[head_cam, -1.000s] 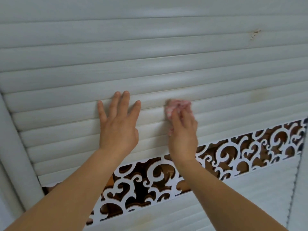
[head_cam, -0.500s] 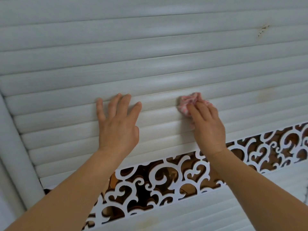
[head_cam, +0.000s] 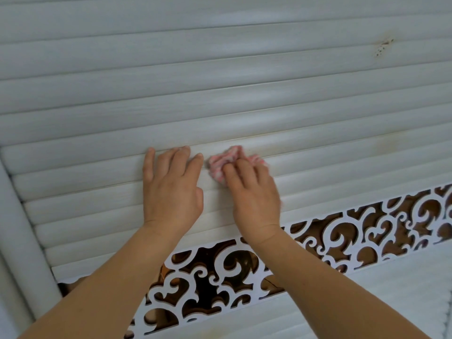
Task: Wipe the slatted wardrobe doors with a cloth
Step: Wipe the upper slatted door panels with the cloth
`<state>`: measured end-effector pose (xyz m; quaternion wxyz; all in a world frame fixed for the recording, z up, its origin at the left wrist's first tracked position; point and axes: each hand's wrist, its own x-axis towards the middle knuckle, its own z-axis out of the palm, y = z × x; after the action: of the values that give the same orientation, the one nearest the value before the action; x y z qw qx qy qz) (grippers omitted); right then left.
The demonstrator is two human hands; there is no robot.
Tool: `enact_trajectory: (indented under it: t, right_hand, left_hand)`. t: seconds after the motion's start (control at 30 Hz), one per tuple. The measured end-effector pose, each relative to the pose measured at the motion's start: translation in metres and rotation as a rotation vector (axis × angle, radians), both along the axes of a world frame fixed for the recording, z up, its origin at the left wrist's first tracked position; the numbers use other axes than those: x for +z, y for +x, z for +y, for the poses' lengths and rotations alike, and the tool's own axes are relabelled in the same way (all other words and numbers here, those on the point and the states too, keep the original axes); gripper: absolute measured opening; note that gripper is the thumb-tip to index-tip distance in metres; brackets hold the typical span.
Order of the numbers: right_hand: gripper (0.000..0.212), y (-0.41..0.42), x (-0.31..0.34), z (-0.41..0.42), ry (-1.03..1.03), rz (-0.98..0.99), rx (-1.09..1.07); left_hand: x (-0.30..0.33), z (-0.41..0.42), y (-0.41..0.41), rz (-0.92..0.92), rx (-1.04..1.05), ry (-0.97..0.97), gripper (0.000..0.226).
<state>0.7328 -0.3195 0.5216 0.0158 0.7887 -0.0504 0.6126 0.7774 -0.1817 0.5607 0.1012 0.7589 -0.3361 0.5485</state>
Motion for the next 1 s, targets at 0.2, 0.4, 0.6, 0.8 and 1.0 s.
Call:
enact_trajectory:
  t: [0.2, 0.4, 0.6, 0.8, 1.0]
  right_hand:
    - [0.039, -0.002, -0.002, -0.025, -0.107, 0.020, 0.014]
    - [0.040, -0.017, -0.007, -0.081, 0.220, -0.070, -0.028]
    - [0.040, -0.006, -0.008, -0.068, 0.460, -0.207, 0.115]
    - [0.060, 0.017, -0.015, -0.012, 0.037, -0.042, 0.145]
    - [0.058, 0.015, -0.010, -0.025, -0.134, 0.023, 0.051]
  left_hand:
    - [0.002, 0.004, -0.001, -0.010, 0.034, 0.030, 0.054]
    - [0.002, 0.003, -0.001, -0.008, 0.021, 0.032, 0.052]
    - [0.008, 0.000, -0.004, -0.015, 0.010, -0.001, 0.043]
    - [0.007, 0.000, -0.003, -0.026, 0.013, 0.006, 0.048]
    - [0.006, 0.001, -0.001, -0.040, 0.029, 0.014, 0.048]
